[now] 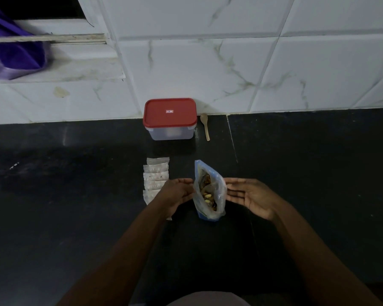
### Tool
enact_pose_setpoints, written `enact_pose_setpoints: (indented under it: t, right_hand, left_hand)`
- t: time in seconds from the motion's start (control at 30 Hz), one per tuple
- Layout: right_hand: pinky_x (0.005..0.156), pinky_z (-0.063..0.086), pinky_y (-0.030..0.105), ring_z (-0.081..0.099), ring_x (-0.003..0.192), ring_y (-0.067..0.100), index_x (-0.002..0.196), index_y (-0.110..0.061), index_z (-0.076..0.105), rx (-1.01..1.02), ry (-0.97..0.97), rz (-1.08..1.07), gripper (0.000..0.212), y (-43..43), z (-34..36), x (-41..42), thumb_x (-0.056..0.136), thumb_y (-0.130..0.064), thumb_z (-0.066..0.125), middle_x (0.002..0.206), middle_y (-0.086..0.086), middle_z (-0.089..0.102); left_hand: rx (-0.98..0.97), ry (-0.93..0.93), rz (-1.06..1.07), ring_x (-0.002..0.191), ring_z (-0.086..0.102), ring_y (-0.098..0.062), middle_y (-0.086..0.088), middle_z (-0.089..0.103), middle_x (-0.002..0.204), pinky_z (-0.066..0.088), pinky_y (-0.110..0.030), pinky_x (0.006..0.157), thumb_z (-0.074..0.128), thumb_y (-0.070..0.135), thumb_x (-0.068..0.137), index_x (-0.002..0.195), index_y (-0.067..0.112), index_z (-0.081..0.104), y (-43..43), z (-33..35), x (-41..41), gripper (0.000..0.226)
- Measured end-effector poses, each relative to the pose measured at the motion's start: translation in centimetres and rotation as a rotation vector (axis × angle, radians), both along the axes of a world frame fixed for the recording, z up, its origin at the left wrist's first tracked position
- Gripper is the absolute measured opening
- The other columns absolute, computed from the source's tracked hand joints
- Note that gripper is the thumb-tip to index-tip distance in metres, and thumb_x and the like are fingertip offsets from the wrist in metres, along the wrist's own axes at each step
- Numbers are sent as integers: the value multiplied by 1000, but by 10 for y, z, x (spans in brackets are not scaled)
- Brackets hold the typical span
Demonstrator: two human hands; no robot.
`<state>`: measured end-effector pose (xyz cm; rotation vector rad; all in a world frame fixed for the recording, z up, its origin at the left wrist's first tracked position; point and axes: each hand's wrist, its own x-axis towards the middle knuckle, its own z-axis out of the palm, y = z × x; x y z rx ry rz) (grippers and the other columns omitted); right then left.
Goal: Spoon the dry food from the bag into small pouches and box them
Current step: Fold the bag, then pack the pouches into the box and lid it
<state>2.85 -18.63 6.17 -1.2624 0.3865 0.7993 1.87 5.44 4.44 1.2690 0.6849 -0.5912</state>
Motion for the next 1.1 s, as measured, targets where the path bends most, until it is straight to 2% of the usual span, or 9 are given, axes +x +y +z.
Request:
enact_pose_setpoints:
  t: [0.27,0.4,0.57,0.67,0.73,0.83,0.93,1.03,1.1]
  right_hand:
    - [93,57,40,73,107,23,120,-11,71,-71,-14,6,26,10,-7,-9,99,-21,61,110,9,78]
    - [99,56,44,70,115,28,124,-10,68,-40,-4,4,29,12,-8,-12,99,-22,61,117,13,75]
    - [96,57,44,69,117,31,126,-10,67,3,9,-61,35,5,-8,-11,94,-23,65,122,17,73]
    - [94,59,44,71,112,32,122,-7,69,-72,-32,-94,39,3,-8,-9,88,-25,72,118,19,73]
    - [86,62,40,74,101,28,116,-5,70,-181,-97,-97,30,3,-5,-8,91,-20,73,112,19,75]
    - [67,63,31,75,82,21,103,-4,71,-421,-222,-121,15,4,3,-8,89,-8,75,99,17,76]
    - [59,62,33,71,66,18,86,-14,68,-858,-494,-81,15,6,5,-9,82,-6,80,77,7,72]
    - [58,59,33,64,59,15,82,-20,61,-1045,-724,-70,23,13,0,-12,81,-5,78,68,0,64]
    - [62,61,34,67,65,14,92,-22,60,-969,-672,-76,23,19,-1,-12,84,-8,77,76,1,65]
  left_hand:
    - [164,81,-173,105,69,-24,-13,69,116,59,-35,87,61,16,100,122,10,63,-14,-1,-1,23]
    - [57,68,-141,107,69,-24,-14,70,118,58,-34,85,59,14,101,127,8,62,-17,-1,-3,27]
    - [-159,29,-73,106,70,-23,-12,73,115,58,-34,85,60,7,98,118,9,68,-14,5,-8,22]
    - [-160,17,-63,108,69,-24,-12,71,119,59,-34,82,63,5,96,122,9,67,-11,7,-7,27]
    - [-27,-28,-44,104,71,-23,-12,71,117,60,-31,75,64,6,96,119,9,66,-9,7,-5,24]
    - [348,-171,-57,91,72,-17,-8,71,107,61,-28,69,70,10,93,103,13,65,-5,5,0,11]
    - [780,-383,-178,84,68,-12,-1,68,91,58,-24,68,74,6,87,85,21,62,-2,6,4,19]
    - [872,-470,-202,78,62,-8,3,63,85,48,-18,60,70,2,86,81,24,58,-7,9,4,26]
    - [808,-449,-197,80,63,-8,2,64,89,48,-17,62,71,6,88,86,22,59,-11,6,5,20]
